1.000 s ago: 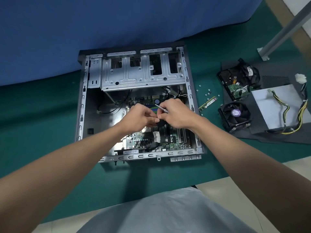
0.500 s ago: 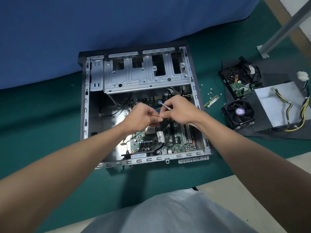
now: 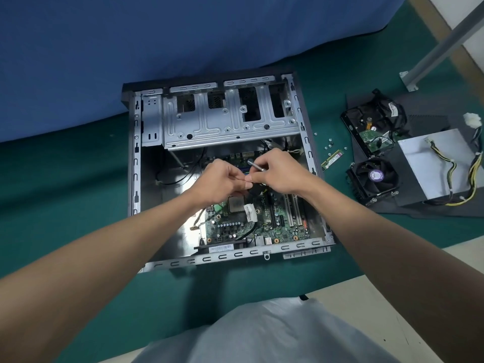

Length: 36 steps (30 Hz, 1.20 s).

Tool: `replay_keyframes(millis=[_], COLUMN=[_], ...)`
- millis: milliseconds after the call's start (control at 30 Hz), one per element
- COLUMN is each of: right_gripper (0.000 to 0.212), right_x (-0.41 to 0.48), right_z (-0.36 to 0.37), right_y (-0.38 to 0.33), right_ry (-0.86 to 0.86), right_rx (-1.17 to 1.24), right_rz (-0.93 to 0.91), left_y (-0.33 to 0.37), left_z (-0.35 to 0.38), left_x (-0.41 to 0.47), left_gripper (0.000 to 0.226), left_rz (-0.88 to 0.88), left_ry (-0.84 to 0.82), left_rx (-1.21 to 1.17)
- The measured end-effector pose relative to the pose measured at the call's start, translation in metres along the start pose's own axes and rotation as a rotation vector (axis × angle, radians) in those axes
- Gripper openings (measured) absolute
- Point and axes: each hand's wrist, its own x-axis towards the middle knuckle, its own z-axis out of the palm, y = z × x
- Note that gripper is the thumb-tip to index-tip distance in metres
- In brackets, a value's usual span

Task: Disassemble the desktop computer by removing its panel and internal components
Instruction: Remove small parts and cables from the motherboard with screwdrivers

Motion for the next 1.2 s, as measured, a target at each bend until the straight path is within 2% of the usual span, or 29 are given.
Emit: replay_keyframes(millis=[300, 467, 833, 933, 1067, 1200], right_gripper=[0.019, 0.018, 0.015, 0.008, 0.014, 0.018], right_x=[-0.001, -0.003, -0.005, -0.006, -0.006, -0.005], right_z=[-0.004, -0.007, -0.009, -0.009, -0.005, -0.005], right_y=[-0.001, -0.002, 0.001, 0.001, 0.004, 0.002], right_ry=[-0.002, -0.06, -0.093, -0.093, -0.025, -0.067], right_rx=[-0.072, -0.045, 0.017, 0.053, 0.076, 0.06], right_rz=[0.051, 0.042, 0.032, 0.021, 0.027, 0.025], left_y=[0.0, 0.002, 0.003, 0.002, 0.003, 0.005], left_z=[0.005, 0.007, 0.007, 0.006, 0.005, 0.007], left_x=[0.0, -0.001, -0.003, -0.003, -0.003, -0.006], left_gripper=[0.002, 0.012, 0.01, 0.008, 0.007, 0.004], left_rz=[-0.002, 0.016, 0.014, 0.012, 0.011, -0.001], left_ry=[-0.009, -0.031, -0.032, -0.032, -0.014, -0.026], left_rx=[-0.016, 0.005, -0.024, -0.023, -0.013, -0.033])
